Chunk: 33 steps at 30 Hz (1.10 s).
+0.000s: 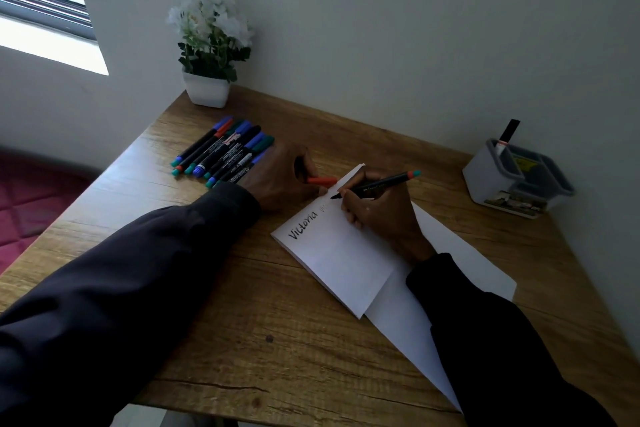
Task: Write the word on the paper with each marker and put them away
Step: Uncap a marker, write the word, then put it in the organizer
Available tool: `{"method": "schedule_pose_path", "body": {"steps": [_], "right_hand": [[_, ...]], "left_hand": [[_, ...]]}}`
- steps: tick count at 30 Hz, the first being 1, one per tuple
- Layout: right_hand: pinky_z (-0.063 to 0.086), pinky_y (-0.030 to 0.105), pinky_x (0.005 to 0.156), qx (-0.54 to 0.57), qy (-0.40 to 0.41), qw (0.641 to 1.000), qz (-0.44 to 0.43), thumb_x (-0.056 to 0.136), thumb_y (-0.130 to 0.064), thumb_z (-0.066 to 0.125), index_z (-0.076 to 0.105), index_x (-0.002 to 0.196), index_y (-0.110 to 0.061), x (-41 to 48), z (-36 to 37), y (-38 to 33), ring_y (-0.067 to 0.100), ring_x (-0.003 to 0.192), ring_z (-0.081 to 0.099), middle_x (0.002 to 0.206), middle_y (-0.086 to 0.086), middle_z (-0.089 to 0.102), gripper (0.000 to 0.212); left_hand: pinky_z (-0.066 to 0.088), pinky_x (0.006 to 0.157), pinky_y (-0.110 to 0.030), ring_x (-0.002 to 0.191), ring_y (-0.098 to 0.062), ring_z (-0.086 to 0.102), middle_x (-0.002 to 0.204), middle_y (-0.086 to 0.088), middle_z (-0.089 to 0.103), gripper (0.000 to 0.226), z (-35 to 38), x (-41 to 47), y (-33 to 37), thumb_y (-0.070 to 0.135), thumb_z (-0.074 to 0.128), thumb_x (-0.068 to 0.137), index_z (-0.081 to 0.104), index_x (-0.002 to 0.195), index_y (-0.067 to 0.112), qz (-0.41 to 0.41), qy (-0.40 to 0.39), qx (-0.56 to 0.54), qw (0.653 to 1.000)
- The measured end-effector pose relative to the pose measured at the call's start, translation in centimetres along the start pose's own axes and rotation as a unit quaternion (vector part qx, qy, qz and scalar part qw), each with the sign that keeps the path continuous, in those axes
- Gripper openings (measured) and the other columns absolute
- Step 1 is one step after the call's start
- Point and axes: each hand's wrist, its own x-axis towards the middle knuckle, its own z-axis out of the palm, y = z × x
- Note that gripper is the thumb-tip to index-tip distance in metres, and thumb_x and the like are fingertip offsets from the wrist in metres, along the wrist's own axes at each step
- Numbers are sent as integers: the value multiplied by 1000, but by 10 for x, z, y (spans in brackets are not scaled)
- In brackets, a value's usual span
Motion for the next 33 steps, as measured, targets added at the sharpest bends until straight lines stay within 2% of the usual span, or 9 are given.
{"method": "schedule_pose_path", "body": {"steps": [8, 14, 18, 23, 28, 33], "right_hand": [[48, 17, 45, 0, -8, 1000, -8, 90, 3, 70, 69, 81, -2, 2, -1, -4, 9, 49, 63, 68, 5, 69, 10], [47, 19, 43, 33, -6, 999, 5, 91, 2, 69, 68, 86, 3, 1, -1, -6, 14, 48, 62, 66, 10, 68, 6], [46, 17, 43, 33, -9, 999, 11, 92, 3, 68, 68, 85, 2, 1, 0, -8, 11, 47, 62, 66, 11, 68, 7], [46, 15, 45, 12, -7, 1000, 4, 92, 0, 70, 69, 84, 4, 0, 1, -9, 8, 49, 63, 68, 13, 70, 9], [48, 18, 45, -13, 6, 1000, 12, 90, -1, 72, 69, 77, -8, 1, 0, -7, 7, 49, 64, 65, 3, 70, 15], [50, 18, 47, -7, 5, 1000, 14, 90, 0, 71, 71, 78, -5, 0, 0, -6, 10, 48, 64, 65, 9, 70, 12]], "left_hand": [[56, 71, -24, 80, -10, 64, 89, 3, 67, 20, 0, -2, 3, 21, 79, 80, 60, 87, 19, 4, 1, 12, 1000], [53, 69, -20, 80, -9, 63, 88, 4, 66, 20, -1, -3, 3, 19, 78, 81, 59, 86, 20, 7, -2, 11, 1000], [57, 73, -29, 81, -14, 65, 90, -1, 68, 19, 0, -2, 2, 19, 79, 81, 62, 88, 14, 10, 3, 7, 1000], [56, 69, -25, 78, -11, 65, 86, 2, 68, 20, 0, -2, 2, 19, 80, 80, 61, 86, 17, 11, 8, 6, 1000], [50, 64, -16, 79, -8, 63, 88, 4, 66, 21, 0, -1, 1, 21, 79, 80, 62, 91, 15, 0, -1, 7, 1000], [53, 68, -20, 80, -9, 63, 90, 2, 67, 21, 1, 1, -1, 21, 78, 81, 62, 93, 14, -1, -6, 7, 1000]]}}
